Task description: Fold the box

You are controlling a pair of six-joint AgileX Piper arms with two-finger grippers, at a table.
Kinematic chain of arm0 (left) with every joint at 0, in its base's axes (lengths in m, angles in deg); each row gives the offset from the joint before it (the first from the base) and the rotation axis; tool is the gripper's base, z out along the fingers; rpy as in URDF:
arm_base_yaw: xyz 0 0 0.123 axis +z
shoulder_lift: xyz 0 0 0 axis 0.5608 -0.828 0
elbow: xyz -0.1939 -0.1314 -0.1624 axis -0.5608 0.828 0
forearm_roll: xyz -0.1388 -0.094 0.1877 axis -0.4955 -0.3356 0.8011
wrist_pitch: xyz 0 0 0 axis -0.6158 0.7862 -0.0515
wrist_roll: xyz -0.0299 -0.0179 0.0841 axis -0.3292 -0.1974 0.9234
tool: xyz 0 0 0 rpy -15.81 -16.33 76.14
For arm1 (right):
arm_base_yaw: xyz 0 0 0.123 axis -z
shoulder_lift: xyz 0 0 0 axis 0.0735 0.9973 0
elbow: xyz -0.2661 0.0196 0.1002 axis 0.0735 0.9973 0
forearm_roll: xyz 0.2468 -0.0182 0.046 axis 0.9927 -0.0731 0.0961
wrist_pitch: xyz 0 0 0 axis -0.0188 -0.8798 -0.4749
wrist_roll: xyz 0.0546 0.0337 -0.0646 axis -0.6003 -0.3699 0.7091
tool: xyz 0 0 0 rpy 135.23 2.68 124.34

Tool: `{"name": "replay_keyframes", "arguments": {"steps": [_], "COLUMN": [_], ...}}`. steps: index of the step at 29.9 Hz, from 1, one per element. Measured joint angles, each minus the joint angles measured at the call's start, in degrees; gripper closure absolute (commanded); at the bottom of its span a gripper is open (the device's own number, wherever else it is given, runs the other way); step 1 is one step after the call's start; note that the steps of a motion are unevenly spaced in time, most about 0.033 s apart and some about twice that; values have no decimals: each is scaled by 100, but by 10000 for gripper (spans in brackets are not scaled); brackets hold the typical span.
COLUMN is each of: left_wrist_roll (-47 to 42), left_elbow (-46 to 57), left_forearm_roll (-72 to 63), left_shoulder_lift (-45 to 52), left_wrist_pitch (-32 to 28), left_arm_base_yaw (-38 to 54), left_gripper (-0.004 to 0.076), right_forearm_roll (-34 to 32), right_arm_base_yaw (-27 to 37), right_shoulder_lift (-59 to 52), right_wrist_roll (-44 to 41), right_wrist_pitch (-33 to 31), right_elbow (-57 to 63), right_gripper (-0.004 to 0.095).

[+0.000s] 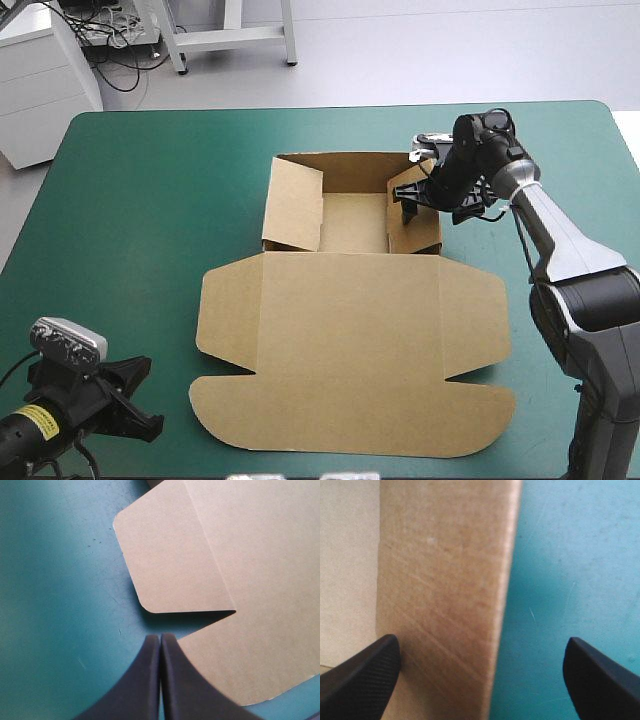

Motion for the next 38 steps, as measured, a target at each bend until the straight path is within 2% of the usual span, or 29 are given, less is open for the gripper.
{"name": "replay_keyframes", "arguments": {"steps": [2, 4, 5, 7, 8, 14, 20, 24, 28, 34, 38], "left_wrist_roll": [0, 0, 0, 0, 0, 0, 0, 0, 0, 0, 0], "left_elbow": [159, 281, 319, 345, 352, 368, 378, 385, 385, 385, 385], "left_forearm_roll": [0, 0, 0, 0, 0, 0, 6, 16, 16, -8, -24], "left_shoulder_lift": [143, 249, 278, 307, 307, 307, 307, 307, 307, 307, 307], "left_wrist_pitch": [-51, -82, -84, -84, -84, -213, -335, -348, -353, -353, -358], "left_arm_base_yaw": [0, 0, 0, 0, 0, 2, 2, 2, 2, 2, 2], "left_gripper": [756, 756, 756, 756, 756, 756, 756, 756, 756, 756, 756], "right_forearm_roll": [-7, -1, 10, 27, 33, -128, -373, -827, -1419, -1281, -1198], "right_arm_base_yaw": [-42, -59, -59, -59, -59, -52, 281, 907, 1918, 3359, 3903], "right_shoulder_lift": [53, 129, 172, 258, 290, 249, -429, -1042, -1356, -1206, -923], "right_wrist_roll": [13, 15, 15, 15, 25, 288, 631, 763, 785, 812, 832], "right_wrist_pitch": [9, 12, 14, 19, 19, 39, -5, -5, -60, -59, -59], "right_elbow": [0, 0, 0, 0, 0, -7, -305, -467, -485, -491, -491], "right_gripper": [362, 583, 742, 939, 916, 931, 931, 931, 931, 931, 931]}}
